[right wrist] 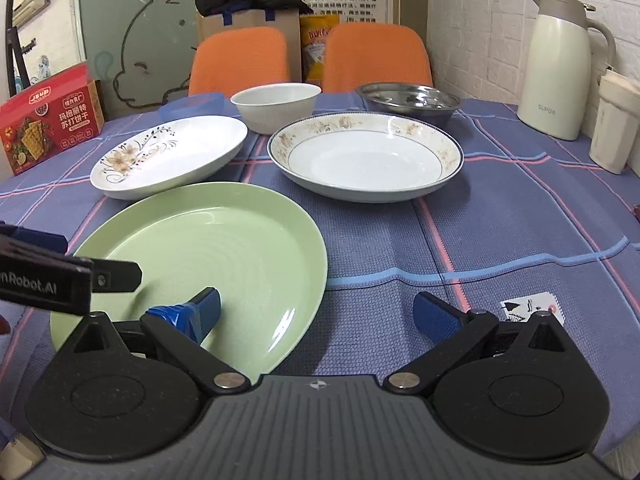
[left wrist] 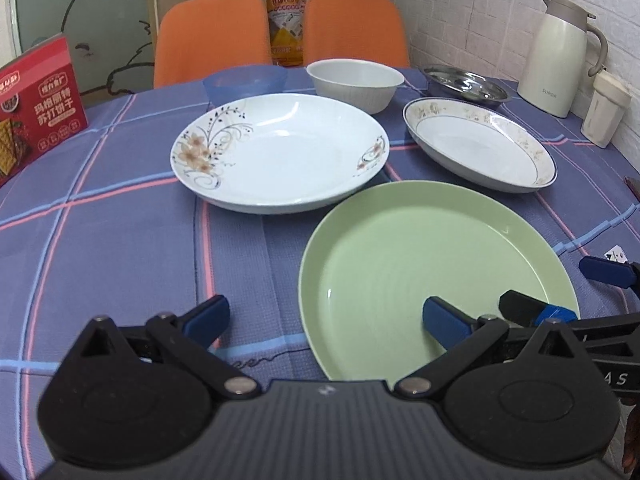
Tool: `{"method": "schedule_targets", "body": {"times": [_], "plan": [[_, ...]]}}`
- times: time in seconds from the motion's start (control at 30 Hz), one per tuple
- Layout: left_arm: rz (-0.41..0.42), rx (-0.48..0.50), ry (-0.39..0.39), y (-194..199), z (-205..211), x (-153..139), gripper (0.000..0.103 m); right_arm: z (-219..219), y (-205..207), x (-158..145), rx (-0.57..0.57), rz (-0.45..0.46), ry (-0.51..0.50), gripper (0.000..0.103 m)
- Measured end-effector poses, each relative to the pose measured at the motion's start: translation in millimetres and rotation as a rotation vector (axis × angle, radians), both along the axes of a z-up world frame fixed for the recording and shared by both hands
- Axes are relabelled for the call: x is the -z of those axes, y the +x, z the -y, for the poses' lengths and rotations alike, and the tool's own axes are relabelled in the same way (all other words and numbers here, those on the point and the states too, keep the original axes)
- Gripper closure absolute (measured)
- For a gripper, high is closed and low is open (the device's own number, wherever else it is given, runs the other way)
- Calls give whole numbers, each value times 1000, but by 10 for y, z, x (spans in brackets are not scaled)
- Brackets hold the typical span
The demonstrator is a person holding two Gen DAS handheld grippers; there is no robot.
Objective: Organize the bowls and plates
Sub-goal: 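Move the left gripper to the light green plate and grasp its rim, then lift the green plate with the left gripper toward the floral white plate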
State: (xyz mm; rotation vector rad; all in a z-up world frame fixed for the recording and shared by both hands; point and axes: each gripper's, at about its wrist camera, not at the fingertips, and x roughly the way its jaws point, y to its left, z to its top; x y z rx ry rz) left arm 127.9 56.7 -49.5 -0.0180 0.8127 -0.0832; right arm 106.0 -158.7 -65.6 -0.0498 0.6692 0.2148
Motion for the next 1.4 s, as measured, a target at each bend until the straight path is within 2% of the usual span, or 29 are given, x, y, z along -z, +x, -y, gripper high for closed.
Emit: {"method": "schedule_targets", "body": {"times": [0.1,0.3,0.47,0.5,0.53,0.6,0.7,0.87,0.97,1.23,1.4], "plan": [[-1,-18,13,4,-22,35,1,-66,59,-39,-1,-32,-8,13],[15,-25,13,-9,-92,44,1,-128,62,3,-60,-11,-1,15],[34,11,4,-28,-58,41,7,-215,22,5,-121,-6,-3,17],[41,16,-7,-35,-50,33,17,-250,12,3,-115,1,-8,19],[44,29,-22,-42,-40,14,22,-278,10,3,-109,3,-8,20],[42,56,-37,-52,-21,-14,40,-307,14,6,-113,5,0,20],[36,93,-54,-81,12,-46,57,-358,-11,-5,-112,1,0,21],[18,76,-83,-140,-32,-89,58,-407,-111,-50,-81,9,2,21],[38,64,-89,-260,-109,-186,58,-478,-235,-140,-85,52,-6,21],[50,-81,-12,-595,-658,-313,59,-1015,-311,-157,-218,53,44,21],[31,-157,-14,-665,-1013,-259,59,-1393,-283,-99,-287,34,50,21]]}}
